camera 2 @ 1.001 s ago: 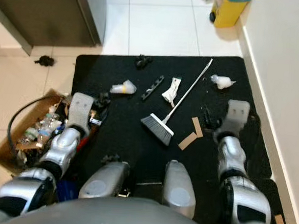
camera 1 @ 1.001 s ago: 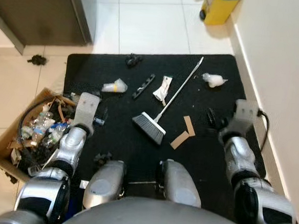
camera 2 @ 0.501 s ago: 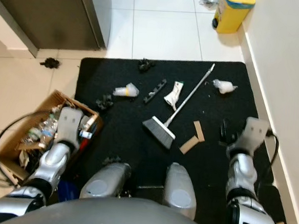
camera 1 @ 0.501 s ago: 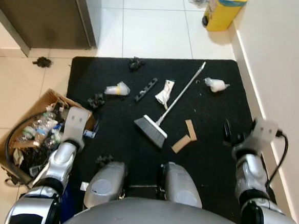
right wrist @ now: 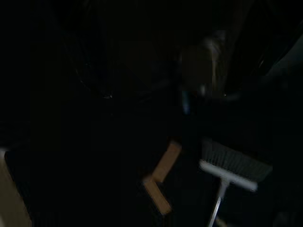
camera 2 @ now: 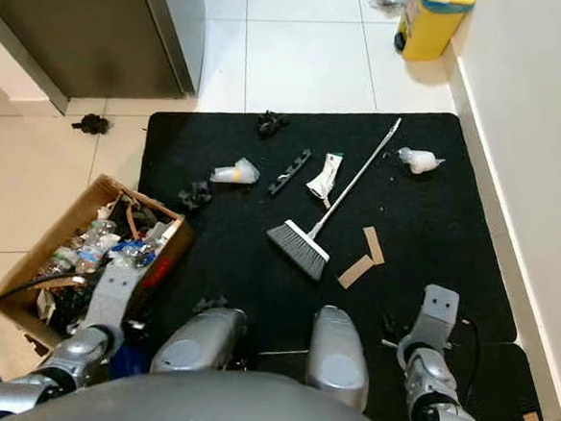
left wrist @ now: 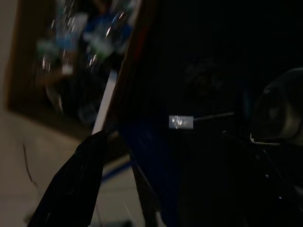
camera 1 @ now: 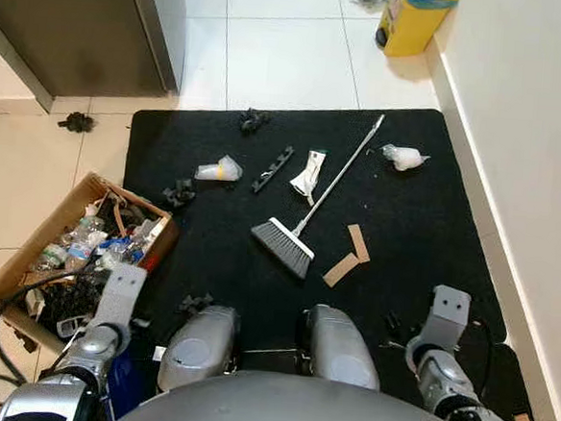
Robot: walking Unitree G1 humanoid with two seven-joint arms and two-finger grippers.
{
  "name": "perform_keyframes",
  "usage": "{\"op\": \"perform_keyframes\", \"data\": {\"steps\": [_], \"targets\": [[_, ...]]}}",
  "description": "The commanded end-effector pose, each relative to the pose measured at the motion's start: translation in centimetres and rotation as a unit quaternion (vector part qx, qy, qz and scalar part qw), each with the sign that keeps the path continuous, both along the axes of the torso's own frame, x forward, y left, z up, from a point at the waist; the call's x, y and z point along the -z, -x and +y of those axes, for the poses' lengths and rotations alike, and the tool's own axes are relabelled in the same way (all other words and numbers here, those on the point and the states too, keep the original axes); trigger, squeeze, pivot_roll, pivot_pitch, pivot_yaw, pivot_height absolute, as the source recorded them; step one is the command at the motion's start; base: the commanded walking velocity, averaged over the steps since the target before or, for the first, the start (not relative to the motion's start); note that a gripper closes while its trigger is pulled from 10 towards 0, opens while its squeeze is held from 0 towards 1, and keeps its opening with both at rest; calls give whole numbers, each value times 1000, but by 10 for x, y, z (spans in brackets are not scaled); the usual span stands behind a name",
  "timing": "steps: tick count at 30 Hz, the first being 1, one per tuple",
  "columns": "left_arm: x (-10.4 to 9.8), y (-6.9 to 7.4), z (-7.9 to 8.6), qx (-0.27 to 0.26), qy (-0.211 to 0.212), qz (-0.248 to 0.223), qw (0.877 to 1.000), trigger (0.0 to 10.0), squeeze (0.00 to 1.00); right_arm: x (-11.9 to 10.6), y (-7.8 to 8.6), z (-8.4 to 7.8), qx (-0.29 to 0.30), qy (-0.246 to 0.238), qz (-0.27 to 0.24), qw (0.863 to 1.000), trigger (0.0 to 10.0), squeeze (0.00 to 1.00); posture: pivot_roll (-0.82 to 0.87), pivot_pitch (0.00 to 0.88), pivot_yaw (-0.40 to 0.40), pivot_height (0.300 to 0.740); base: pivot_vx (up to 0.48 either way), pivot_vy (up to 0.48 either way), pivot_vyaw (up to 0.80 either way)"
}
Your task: Sweep floor
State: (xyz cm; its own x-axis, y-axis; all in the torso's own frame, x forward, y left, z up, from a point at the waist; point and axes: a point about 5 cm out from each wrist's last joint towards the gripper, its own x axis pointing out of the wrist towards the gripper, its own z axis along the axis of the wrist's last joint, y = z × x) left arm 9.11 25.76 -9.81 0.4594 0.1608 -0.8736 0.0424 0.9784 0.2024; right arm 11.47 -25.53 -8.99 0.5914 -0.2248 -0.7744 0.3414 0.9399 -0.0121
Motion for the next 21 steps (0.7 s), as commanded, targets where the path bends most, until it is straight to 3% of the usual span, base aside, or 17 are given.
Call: {"op": "perform_keyframes", "data": {"steps": [1, 3, 6, 8, 10, 13, 15, 17, 21], "targets": [[-3, -4, 8, -24, -3, -7, 1000, 10000, 0, -4, -3, -9, 25, 10, -17, 999, 10000, 0, 71, 0, -23, 740, 0, 0, 0], [-4, -7, 9, -43, 4, -15, 999, 10000, 0, -7, -6, -15, 52, 10, -32, 998, 10000, 0, 68, 0, -24, 740, 0, 0, 0], [-8, -15, 12, -64, 19, -39, 997, 10000, 0, -21, -25, -27, 104, 1, -100, 990, 10000, 0, 64, 0, -25, 740, 0, 0, 0], [-8, -16, 13, -63, 20, -40, 997, 10000, 0, -23, -29, -28, 106, 0, -110, 988, 10000, 0, 64, 0, -25, 740, 0, 0, 0], [-11, -18, 17, -63, 27, -53, 996, 10000, 0, -32, -46, -28, 99, -1, -152, 983, 10000, 0, 62, 0, -26, 740, 0, 0, 0], [-17, -22, 23, -19, 18, -73, 997, 10000, 0, -45, -68, -21, 68, 1, -207, 976, 10000, 0, 68, 0, -36, 740, 0, 0, 0], [-17, -22, 23, -19, 18, -73, 997, 10000, 0, -45, -68, -21, 68, 1, -207, 976, 10000, 0, 68, 0, -36, 740, 0, 0, 0], [-19, -25, 25, -8, 13, -81, 997, 10000, 0, -48, -74, -16, 45, 7, -216, 975, 10000, 0, 72, 0, -42, 740, 0, 0, 0], [-34, -50, 34, 8, 33, -132, 991, 10000, 0, -63, -107, 22, -121, 31, -253, 959, 10000, 0, 78, 0, -50, 740, 0, 0, 0]]}}
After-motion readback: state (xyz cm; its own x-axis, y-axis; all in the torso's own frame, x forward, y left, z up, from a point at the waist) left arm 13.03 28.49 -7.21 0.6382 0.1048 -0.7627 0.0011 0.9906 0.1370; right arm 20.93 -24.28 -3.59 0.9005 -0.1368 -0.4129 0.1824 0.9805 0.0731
